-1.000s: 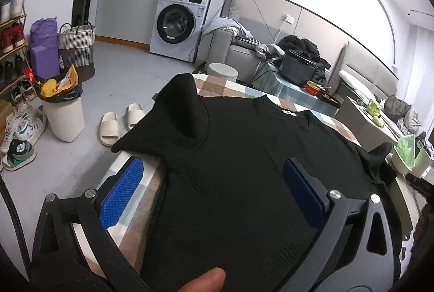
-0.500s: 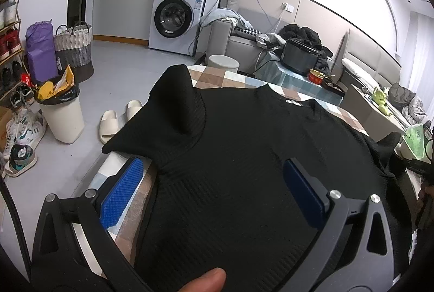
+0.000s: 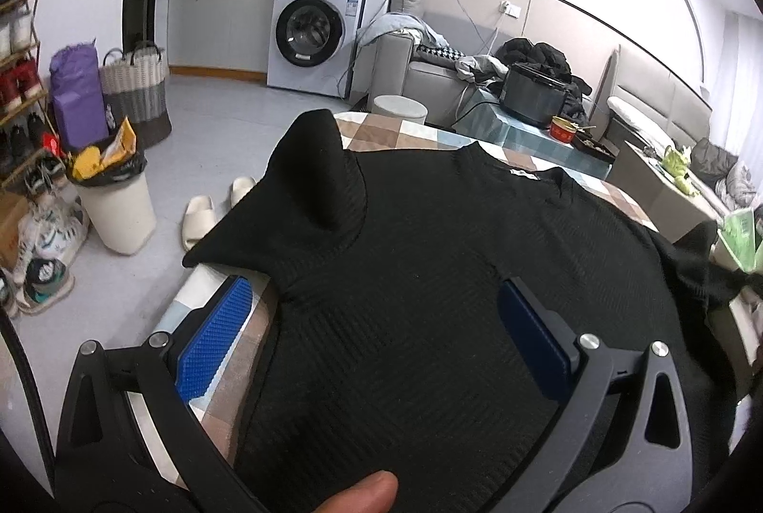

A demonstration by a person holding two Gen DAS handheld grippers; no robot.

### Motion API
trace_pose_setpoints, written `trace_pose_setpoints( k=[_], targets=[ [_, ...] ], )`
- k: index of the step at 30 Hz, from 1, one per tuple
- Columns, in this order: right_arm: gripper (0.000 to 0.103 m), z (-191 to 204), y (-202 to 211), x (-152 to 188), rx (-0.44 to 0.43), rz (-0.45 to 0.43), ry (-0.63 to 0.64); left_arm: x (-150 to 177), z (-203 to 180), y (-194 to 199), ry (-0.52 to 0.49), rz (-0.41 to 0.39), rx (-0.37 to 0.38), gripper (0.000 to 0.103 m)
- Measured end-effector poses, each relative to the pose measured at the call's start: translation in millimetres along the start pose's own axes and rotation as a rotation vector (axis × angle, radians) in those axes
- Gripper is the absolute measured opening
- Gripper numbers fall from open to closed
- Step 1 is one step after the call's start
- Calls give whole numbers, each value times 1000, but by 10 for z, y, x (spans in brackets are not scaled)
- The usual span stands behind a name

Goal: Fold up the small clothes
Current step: 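Fold the held sleeve across the sweater back and open the right gripper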

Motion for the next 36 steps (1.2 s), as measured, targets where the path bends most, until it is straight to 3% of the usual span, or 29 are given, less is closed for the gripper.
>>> trace_pose_setpoints(
  k=[6, 12, 15, 18, 20, 23, 26, 31, 36],
  targets=[
    [7, 38, 321, -182, -82, -68, -87, 22, -53, 52, -9, -13, 28, 102],
    [7, 839, 414, -285, -266, -95, 4, 31, -23, 127, 9, -24, 47, 102],
    [7, 1571, 418, -138, -441, -27, 117, 37, -32, 164, 4, -28, 53, 102],
    [9, 2273, 351, 383, -569, 162, 321, 39, -50, 170, -2, -25, 54, 102],
    [25, 2441, 342, 664, -572, 226, 405, 37, -55, 170, 1, -25, 54, 102],
    [45, 2438, 358, 829, -556, 230, 458, 28, -48, 170, 6, -26, 53, 102],
    [47, 2213, 317, 788, -497, 225, 413, 42, -43, 166, 9, -21, 55, 102],
    [47, 1595, -24, 814, -300, 292, 294, 61, 41, 124, 30, -6, 47, 102],
    [47, 1440, -307, 1160, -273, 418, 281, 100, 337, 84, 140, 14, 29, 102]
  ],
)
Point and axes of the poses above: each gripper's, at about its wrist camera, not at the fingertips, and y roughly against the way its jaws point, z to its left, x to its underside, the point moved 10 cm from there along -y, roughly the way its jaws point, and after that the axes turned 12 degrees about -y, right-handed, at the moved point
